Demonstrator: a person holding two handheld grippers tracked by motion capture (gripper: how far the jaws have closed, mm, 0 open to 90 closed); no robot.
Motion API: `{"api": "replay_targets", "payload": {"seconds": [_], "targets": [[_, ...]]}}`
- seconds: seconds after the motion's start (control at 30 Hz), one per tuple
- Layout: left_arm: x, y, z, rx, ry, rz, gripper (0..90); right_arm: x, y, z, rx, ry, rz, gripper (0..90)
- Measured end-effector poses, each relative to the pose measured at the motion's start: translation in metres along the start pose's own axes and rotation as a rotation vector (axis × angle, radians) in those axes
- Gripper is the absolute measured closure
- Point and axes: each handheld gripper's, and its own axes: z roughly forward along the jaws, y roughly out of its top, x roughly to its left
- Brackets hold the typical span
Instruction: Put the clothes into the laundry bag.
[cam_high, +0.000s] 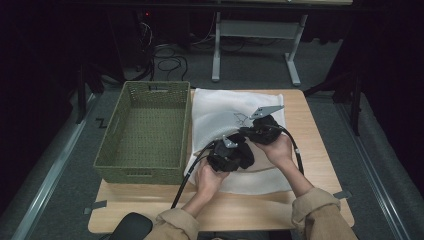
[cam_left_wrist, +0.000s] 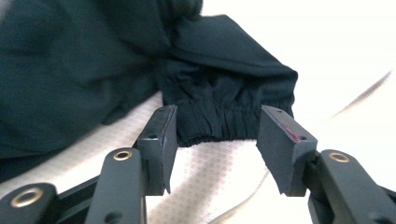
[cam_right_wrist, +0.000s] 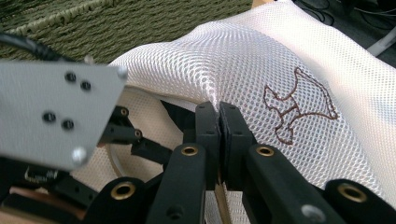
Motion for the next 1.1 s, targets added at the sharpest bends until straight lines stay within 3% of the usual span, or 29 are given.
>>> {"api": "replay_targets", "payload": {"seconds": [0.17, 0.4, 0.5, 0.63, 0.8, 0.97, 1.1], "targets": [[0.0, -0.002, 0.014, 0.026, 0.023, -0.001, 50.1, 0.0, 0.0, -0.001, 0.0, 0.002, 0.008, 88.7], [0.006, 0.005, 0.023, 0.013, 0.048, -0.011, 79.4, -0.001, -0.001, 0.0, -0.003, -0.002, 0.007, 88.7], [0.006, 0.01, 0.026, -0.015, 0.063, -0.02, 82.6, -0.001, -0.001, -0.001, -0.006, 0.002, 0.01, 88.7], [0.007, 0.019, 0.03, -0.07, 0.041, -0.079, 83.0, -0.003, -0.002, -0.003, -0.008, 0.0, 0.015, 88.7], [0.006, 0.023, 0.04, -0.082, 0.035, -0.118, 81.9, -0.006, -0.004, -0.004, -0.01, 0.0, 0.018, 88.7], [0.005, 0.022, 0.029, -0.066, 0.001, -0.073, 69.3, -0.008, -0.007, -0.006, -0.01, 0.002, 0.033, 88.8], [0.005, 0.023, 0.012, -0.061, -0.027, -0.075, 61.2, -0.008, -0.007, -0.006, -0.008, 0.004, 0.032, 88.7]]}}
